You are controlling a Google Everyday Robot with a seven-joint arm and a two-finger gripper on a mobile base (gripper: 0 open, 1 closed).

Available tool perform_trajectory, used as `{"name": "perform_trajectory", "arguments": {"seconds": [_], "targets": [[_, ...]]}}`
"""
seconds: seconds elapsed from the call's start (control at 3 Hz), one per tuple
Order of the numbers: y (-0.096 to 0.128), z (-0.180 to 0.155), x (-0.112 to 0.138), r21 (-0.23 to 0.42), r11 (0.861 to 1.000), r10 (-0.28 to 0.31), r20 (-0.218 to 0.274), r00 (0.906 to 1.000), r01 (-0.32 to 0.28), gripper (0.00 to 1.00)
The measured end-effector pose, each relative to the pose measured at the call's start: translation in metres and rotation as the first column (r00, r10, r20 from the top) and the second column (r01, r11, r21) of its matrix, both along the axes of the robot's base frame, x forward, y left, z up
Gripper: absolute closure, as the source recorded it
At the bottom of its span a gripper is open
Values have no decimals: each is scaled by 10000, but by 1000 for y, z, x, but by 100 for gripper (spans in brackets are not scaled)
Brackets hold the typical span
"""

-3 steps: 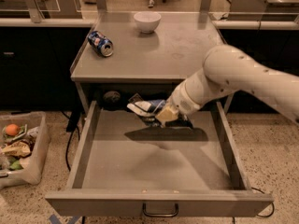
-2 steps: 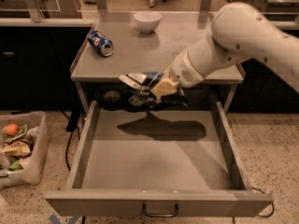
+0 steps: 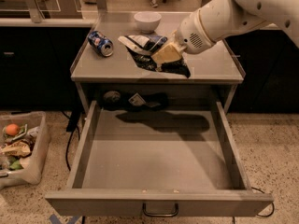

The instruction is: Pick blue chip bag from top drawer and place on counter

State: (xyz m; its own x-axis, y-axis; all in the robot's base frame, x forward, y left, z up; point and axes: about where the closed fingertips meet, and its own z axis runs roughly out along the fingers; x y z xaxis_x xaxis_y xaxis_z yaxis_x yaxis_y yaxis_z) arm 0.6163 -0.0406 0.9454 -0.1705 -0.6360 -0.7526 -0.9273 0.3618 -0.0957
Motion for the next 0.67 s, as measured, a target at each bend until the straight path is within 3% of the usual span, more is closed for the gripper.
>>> {"name": "perform_trajectory", "arguments": {"seconds": [0.33,0.67], "targets": [[0,0,0,0,10000,1,1,10000,-1,100],[-5,22,15,-68,9999,133,271,9995,-131,100]]}}
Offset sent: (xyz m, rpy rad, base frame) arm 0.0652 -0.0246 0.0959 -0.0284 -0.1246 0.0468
